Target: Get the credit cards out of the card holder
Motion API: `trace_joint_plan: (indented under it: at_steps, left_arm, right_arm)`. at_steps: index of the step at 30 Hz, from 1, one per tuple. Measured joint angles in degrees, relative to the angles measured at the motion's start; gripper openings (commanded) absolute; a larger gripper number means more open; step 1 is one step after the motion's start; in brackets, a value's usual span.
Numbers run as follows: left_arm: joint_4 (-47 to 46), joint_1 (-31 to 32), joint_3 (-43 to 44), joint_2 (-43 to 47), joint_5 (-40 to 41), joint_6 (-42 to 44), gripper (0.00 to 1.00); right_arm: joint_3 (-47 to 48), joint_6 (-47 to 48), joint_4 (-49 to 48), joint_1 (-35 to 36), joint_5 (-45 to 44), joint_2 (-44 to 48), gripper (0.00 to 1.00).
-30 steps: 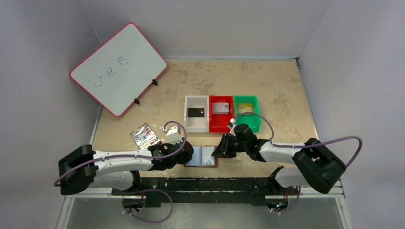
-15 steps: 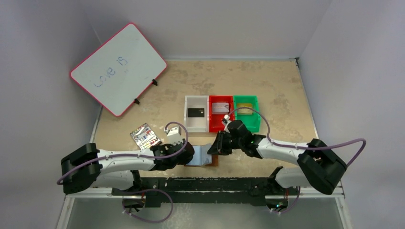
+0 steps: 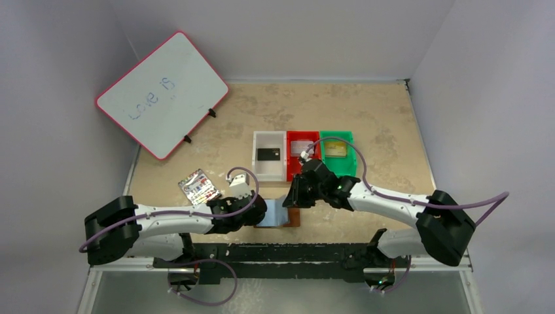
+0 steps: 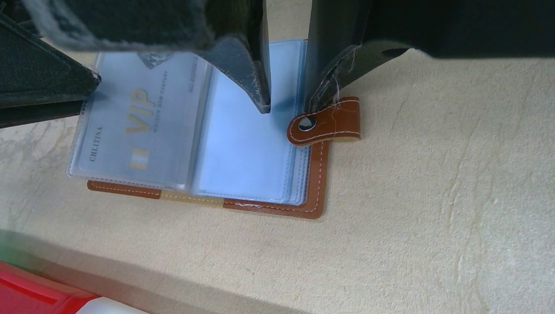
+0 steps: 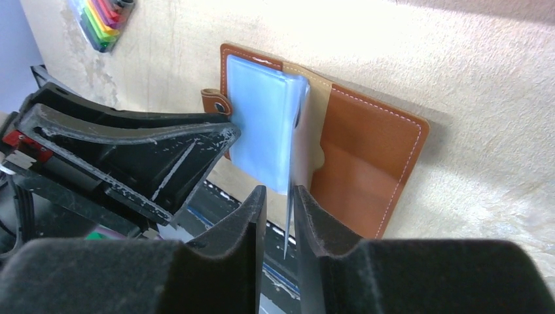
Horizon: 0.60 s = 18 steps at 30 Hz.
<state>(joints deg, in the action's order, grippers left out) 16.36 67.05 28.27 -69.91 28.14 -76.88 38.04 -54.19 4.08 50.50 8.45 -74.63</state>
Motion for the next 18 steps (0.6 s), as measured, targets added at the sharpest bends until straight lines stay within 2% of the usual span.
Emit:
trace_joint_plan:
  at_steps: [13,18]
  left_arm:
    - [-0.46,0.00,0.00,-0.33,0.00,0.00,0.24]
    - [-0.46,0.00,0.00,-0.33,0.00,0.00,0.24]
  right_arm:
    - [2.67,0.98,5.07,2.01,-2.71,-1.95,0.27]
    - [4.28,1.25,6.84,2.51,-3.72,-1.95,0.36]
